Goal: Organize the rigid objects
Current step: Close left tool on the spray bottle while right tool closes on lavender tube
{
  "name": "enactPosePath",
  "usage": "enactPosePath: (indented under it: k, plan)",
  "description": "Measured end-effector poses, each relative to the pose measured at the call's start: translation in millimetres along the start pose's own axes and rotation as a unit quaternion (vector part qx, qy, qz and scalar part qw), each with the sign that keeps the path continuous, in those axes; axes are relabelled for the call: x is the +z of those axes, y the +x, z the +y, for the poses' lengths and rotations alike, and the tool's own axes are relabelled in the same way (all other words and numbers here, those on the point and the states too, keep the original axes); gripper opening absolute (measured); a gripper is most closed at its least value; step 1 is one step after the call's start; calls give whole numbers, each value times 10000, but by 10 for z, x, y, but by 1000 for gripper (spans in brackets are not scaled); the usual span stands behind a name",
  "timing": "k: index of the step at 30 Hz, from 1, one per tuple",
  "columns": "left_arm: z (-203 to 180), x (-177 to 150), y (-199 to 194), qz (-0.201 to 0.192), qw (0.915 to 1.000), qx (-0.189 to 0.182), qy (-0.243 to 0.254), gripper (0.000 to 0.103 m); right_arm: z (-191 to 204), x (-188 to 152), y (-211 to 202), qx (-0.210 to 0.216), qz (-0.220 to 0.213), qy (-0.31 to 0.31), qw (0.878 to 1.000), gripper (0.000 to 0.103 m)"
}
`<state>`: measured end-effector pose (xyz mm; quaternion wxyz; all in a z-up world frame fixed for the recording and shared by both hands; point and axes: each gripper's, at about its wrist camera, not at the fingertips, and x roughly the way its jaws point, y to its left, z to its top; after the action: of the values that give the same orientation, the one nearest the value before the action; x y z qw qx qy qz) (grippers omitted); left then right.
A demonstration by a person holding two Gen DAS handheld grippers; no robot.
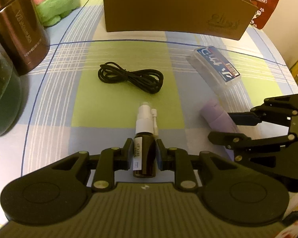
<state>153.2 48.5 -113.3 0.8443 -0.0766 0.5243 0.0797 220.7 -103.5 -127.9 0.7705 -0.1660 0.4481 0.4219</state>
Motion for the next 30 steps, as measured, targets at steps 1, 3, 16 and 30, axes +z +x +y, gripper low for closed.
enactPosePath:
  k: [1, 3, 16, 30]
  plan:
    - [-8, 8, 6, 4, 10000, 20, 25, 19, 13, -2, 1, -24, -6, -30, 10000, 30]
    - [-18, 11, 13, -1, 10000, 46, 54, 19, 8, -15, -6, -28, -46, -24, 10000, 30]
    - [-61, 5, 27, -31, 9997, 166, 160, 19, 6, -8, 15, -39, -73, -16, 10000, 30]
    - [-70, -27, 0, -7, 9999, 94, 133, 19, -11, -16, -25, 59, -54, 24, 10000, 29]
